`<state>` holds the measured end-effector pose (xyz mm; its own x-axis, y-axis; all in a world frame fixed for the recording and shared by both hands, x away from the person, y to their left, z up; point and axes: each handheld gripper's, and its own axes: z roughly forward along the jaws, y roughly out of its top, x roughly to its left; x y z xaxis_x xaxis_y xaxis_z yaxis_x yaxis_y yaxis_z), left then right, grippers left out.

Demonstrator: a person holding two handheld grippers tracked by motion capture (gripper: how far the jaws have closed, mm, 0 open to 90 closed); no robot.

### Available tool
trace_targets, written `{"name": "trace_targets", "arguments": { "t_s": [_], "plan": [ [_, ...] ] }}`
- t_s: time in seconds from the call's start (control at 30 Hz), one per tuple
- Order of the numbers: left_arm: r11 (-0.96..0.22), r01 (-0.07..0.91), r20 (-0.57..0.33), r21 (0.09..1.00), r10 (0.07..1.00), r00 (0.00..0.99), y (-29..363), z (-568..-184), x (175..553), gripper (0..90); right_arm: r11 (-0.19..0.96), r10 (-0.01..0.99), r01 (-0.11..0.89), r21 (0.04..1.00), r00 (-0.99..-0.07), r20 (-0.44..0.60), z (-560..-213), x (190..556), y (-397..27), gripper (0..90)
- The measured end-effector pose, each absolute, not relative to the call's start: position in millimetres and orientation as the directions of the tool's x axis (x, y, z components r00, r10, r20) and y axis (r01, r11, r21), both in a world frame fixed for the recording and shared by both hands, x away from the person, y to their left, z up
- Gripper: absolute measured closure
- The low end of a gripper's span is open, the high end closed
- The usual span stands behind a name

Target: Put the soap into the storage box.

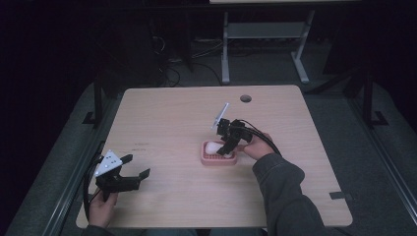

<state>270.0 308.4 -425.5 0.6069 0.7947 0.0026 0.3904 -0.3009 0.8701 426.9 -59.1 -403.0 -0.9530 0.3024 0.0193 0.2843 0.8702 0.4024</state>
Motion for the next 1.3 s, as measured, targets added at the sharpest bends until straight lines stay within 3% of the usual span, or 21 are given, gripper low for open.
{"name": "trace_targets", "arguments": {
  "t_s": [1.3],
  "plan": [
    [-0.304, 0.390, 0.006, 0.869, 0.795, 0.607, 308.6, -425.8, 269.9, 14.5, 0.837, 0.345, 0.315, 0.447, -0.938, 0.016, -388.3, 410.2, -91.4, 35.3]
  ]
}}
